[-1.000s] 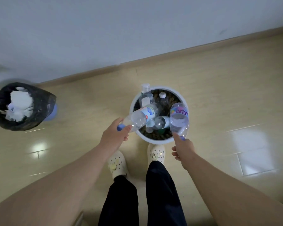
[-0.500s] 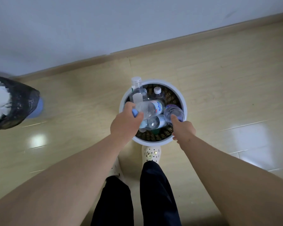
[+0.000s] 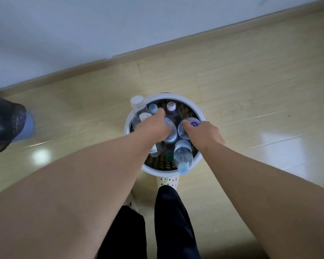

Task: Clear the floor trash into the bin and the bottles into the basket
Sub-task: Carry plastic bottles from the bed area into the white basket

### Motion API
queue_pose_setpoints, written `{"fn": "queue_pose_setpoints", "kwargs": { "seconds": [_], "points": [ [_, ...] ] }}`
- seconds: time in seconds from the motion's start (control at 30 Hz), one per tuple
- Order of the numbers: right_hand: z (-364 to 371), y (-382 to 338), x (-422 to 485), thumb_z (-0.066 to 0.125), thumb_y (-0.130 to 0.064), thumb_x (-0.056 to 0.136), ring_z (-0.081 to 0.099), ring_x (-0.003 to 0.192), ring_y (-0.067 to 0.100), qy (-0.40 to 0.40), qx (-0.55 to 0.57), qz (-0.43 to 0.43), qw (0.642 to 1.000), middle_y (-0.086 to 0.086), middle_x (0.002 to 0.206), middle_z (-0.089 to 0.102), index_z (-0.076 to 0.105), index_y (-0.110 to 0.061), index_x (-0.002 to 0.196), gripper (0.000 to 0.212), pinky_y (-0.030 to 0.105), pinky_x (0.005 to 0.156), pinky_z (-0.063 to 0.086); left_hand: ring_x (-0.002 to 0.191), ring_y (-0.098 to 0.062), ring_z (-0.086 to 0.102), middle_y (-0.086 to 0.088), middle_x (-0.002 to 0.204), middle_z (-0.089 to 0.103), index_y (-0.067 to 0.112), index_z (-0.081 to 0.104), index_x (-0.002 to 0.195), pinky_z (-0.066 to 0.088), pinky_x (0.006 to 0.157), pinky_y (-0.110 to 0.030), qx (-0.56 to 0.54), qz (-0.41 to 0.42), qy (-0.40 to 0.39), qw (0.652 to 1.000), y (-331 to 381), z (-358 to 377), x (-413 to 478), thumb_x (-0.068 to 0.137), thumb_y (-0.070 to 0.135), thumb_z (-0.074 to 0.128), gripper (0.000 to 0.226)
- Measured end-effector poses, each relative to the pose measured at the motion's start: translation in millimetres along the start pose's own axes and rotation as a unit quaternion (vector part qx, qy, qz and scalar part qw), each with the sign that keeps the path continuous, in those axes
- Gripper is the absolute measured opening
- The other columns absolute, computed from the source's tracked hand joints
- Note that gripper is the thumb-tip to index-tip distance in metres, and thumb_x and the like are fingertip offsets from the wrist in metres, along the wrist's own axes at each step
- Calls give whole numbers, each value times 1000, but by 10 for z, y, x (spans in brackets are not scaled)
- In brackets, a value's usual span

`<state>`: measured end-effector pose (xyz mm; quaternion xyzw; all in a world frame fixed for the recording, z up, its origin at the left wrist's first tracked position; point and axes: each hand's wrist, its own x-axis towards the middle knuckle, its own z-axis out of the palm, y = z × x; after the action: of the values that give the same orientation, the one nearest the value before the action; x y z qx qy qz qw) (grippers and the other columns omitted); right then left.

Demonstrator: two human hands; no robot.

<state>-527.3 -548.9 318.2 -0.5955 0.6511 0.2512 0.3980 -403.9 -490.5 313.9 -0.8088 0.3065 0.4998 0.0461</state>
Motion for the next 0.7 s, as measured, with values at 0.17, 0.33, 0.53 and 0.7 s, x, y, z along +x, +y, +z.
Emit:
{"fn": "queue_pose_setpoints", "kwargs": {
  "seconds": [0.17,0.33,0.53,0.7],
  "points": [
    [27,17,41,37,-59,90,52,73,23,-4,-55,-10,998,1,72,49,50,-16,93,45,27,60,35,89,-30,60,-9,109,57,23,22,137,46,69,-37,-3,47,10,999,-112,271,23,94,30,47,50],
    [140,40,80,41,-58,90,46,58,14,-54,-5,-9,998,0,68,46,47,-13,96,45,27,57,36,63,-18,52,-10,99,57,22,24,139,43,59,-32,-74,49,-34,996,-135,196,44,91,18,51,55],
    [177,250,62,64,-38,83,44,56,19,-131,178,-24,975,12,76,49,45,-13,76,33,28,56,35,59,-14,47,-3,82,52,24,31,137,34,50,-23,-272,-82,4,959,-455,308,-132,88,7,42,53],
    [337,473,79,55,-21,86,51,77,24,-65,180,34,981,7,89,56,44,-19,76,14,34,70,42,80,-20,57,-2,93,55,18,48,117,49,70,-34,-338,-179,52,923,-701,508,-149,90,11,42,29]
  ]
}}
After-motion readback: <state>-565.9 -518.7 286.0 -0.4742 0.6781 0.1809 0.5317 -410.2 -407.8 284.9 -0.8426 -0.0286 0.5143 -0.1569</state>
